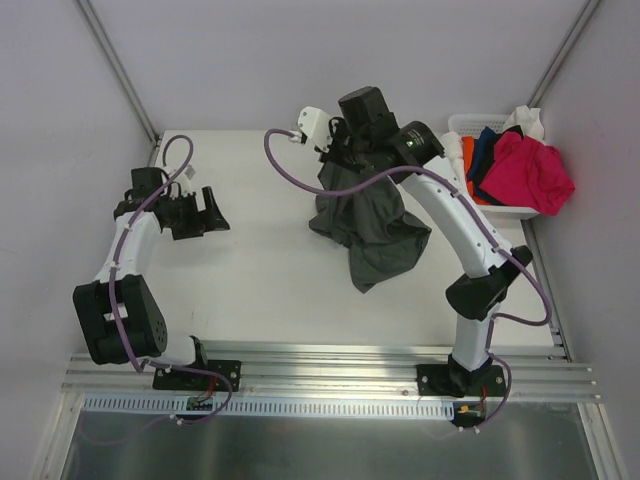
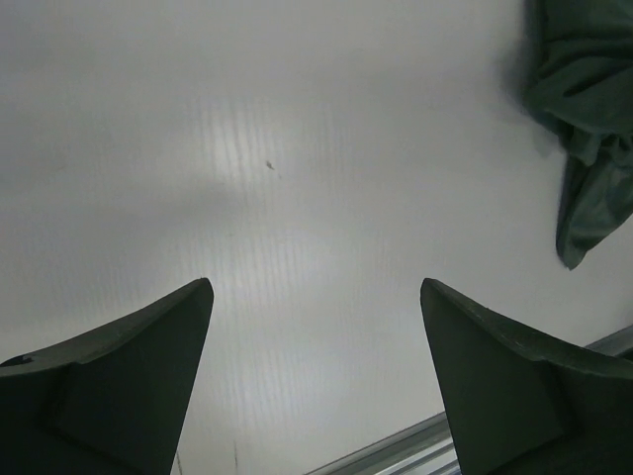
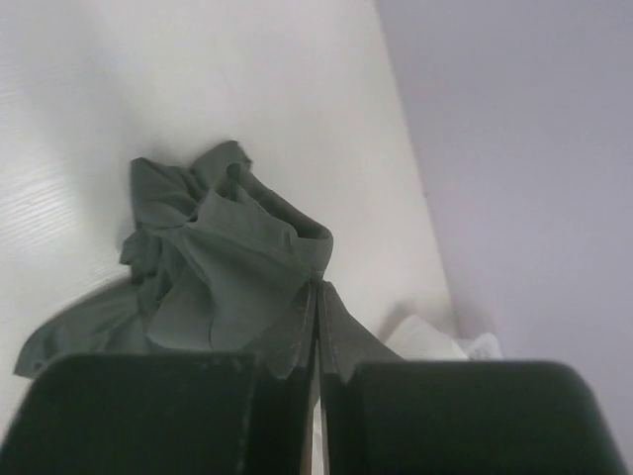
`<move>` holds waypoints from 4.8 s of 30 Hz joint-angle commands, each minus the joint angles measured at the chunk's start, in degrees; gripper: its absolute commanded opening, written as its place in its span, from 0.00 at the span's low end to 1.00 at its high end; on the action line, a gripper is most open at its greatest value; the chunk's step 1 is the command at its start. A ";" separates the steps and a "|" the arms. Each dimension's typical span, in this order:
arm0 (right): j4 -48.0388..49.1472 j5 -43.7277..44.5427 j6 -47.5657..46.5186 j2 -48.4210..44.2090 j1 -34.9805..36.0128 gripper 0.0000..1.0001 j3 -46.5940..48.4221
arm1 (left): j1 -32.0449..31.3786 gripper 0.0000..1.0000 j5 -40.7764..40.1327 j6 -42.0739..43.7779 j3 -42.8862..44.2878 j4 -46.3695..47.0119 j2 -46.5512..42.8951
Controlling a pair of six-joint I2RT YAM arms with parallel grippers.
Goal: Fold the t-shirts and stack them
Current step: Flatten out the tshirt
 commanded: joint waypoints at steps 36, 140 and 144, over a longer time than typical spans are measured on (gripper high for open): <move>53.40 11.18 -26.13 -7.23 9.61 0.00 18.31 | -20.61 0.89 -9.82 9.84 4.75 4.62 -0.93; -8.64 12.06 9.46 -1.17 -21.67 0.01 -20.36 | -27.38 0.93 -37.23 21.97 45.34 0.40 40.46; -8.81 12.06 9.46 -0.82 -21.67 0.00 -20.27 | -27.46 0.99 -37.95 22.85 49.48 0.40 41.44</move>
